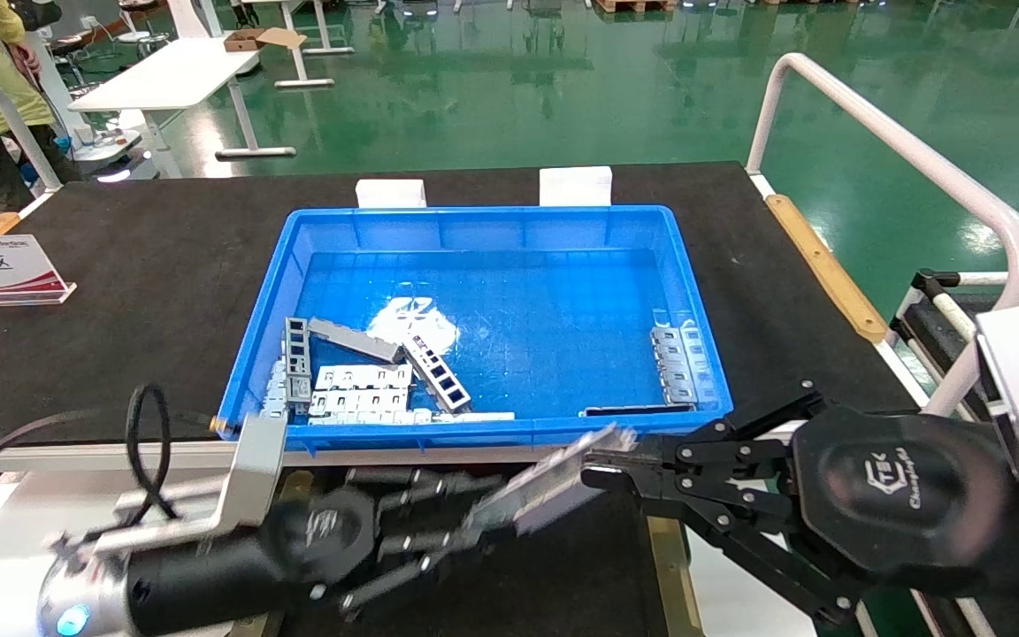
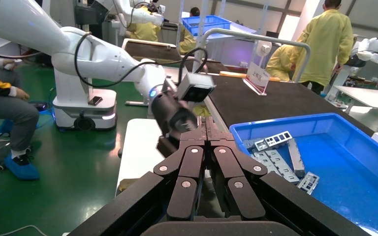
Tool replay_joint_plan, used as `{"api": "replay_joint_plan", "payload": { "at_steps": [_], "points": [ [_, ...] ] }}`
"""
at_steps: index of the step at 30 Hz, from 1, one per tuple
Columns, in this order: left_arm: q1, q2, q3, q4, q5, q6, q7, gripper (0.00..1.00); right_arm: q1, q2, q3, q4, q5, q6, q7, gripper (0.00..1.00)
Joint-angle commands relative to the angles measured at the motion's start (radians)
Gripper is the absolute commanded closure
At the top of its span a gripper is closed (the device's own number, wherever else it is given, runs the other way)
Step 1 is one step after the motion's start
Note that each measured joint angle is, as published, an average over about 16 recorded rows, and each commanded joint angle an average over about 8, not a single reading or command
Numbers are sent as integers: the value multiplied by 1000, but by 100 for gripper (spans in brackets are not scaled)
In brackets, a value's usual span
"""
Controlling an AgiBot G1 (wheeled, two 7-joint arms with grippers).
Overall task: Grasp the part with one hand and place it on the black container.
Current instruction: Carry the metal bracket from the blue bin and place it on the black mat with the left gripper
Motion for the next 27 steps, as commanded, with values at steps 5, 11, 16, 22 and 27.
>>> {"api": "replay_joint_plan", "payload": {
  "at_steps": [5,11,16,22,27],
  "points": [
    [108,-63,7,-80,-32,-41,-42,100,0,0,0,0,0,0,0,100],
    [239,-80,-8,-133,-63,-138,-44,100,0,0,-1,0,0,0,0,100],
    [338,-67,-25,-166,-90,-247,-32,100,0,0,-1,0,1,0,-1,100],
    [433,-25,-33,-201,-113,-366,-35,100,0,1,-1,0,1,1,-1,100],
    [482,16,-40,-222,-132,-460,-46,100,0,1,-2,0,1,1,-1,100]
  ]
}}
